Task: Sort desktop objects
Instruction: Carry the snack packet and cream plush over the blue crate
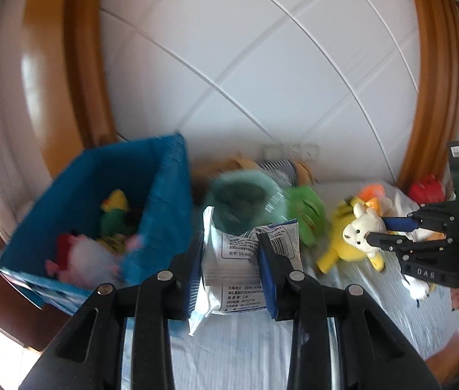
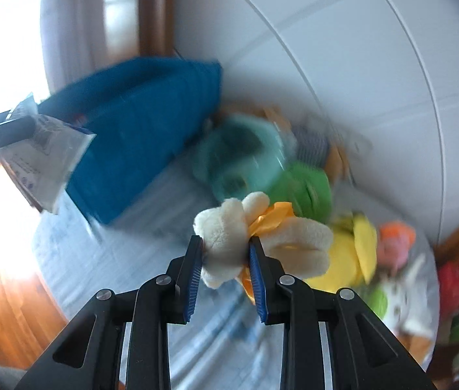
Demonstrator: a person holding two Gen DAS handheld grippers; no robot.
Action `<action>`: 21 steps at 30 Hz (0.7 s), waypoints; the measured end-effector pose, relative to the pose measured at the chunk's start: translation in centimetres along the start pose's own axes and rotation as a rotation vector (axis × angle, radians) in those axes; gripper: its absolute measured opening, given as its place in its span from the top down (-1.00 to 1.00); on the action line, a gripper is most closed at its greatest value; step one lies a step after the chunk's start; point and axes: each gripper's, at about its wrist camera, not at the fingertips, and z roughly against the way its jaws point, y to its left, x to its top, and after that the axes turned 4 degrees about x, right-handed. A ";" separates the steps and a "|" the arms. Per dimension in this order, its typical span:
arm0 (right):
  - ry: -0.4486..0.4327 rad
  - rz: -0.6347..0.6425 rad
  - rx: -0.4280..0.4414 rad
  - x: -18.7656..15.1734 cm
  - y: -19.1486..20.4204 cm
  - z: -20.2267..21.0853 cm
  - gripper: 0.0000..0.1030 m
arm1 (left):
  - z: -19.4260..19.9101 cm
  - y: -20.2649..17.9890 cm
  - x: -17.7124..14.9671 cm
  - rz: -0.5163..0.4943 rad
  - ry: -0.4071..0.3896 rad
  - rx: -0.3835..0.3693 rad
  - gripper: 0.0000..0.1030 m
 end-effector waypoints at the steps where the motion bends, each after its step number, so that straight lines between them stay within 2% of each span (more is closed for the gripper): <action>1: -0.019 0.013 0.001 1.4 1.4 0.0 0.48 | 0.1 1.4 0.5 0.003 -0.009 0.003 0.39; 8: -0.109 0.072 0.001 11.2 12.6 -2.0 0.48 | -0.7 14.3 3.9 0.004 -0.053 0.017 0.39; 12: -0.129 0.091 0.004 16.2 19.1 -4.5 0.48 | -2.0 21.0 4.9 0.016 -0.053 0.023 0.39; 17: -0.116 0.107 0.000 20.3 24.7 -7.9 0.48 | -3.8 26.8 5.9 0.017 -0.055 0.029 0.39; 21: -0.100 0.114 -0.004 22.5 27.4 -10.4 0.48 | -4.9 29.7 6.1 0.035 -0.047 0.033 0.39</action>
